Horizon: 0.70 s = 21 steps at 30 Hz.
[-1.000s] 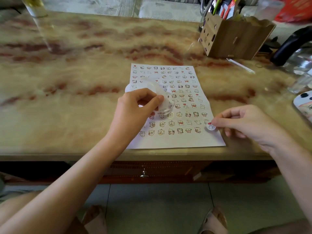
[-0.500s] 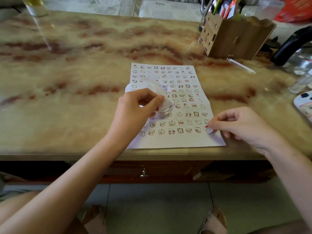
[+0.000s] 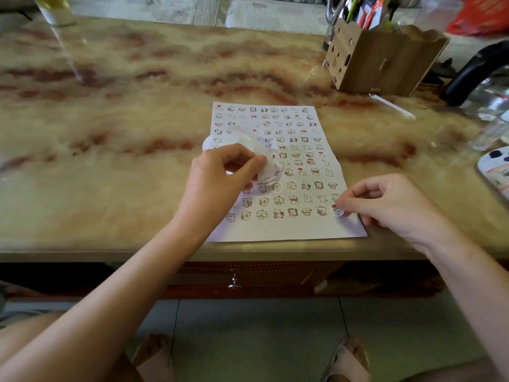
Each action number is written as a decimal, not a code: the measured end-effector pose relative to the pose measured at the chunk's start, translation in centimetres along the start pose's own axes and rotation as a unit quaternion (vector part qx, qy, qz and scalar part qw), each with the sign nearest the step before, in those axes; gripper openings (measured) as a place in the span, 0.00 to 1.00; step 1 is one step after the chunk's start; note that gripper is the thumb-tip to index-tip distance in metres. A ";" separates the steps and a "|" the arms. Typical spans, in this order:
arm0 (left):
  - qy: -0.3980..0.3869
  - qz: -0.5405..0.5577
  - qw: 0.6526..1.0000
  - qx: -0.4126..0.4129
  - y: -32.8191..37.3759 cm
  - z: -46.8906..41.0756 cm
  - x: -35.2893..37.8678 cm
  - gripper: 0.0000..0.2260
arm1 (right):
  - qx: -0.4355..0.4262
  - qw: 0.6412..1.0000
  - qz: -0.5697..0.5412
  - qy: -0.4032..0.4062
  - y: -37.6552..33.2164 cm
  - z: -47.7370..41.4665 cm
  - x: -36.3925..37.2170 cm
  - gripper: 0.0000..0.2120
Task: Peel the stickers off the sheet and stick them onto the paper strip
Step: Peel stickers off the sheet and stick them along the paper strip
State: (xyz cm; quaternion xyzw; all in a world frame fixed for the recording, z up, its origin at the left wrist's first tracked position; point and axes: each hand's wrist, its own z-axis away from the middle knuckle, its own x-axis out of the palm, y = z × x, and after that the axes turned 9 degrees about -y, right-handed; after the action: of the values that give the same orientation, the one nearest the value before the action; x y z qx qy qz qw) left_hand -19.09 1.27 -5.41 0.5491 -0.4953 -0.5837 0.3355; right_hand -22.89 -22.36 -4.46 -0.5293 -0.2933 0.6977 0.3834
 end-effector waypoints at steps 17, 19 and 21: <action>0.001 0.002 1.000 -0.005 0.0 0.0 0.0 0.06 | -0.024 0.999 0.033 0.020 0.7 -0.3 0.5 0.04; 0.000 0.004 1.000 -0.009 0.0 0.0 0.0 0.06 | -0.026 0.998 0.044 0.024 0.9 -0.4 0.4 0.05; 0.000 0.004 1.000 -0.011 0.0 0.0 0.0 0.06 | -0.031 0.998 0.040 0.024 1.1 -0.5 0.2 0.07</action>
State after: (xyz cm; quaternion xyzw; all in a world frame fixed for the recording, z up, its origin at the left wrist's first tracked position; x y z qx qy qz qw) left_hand -19.06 1.24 -5.41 0.5432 -0.4910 -0.5881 0.3436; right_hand -22.70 -22.77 -5.53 -0.5689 -0.2841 0.6903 0.3451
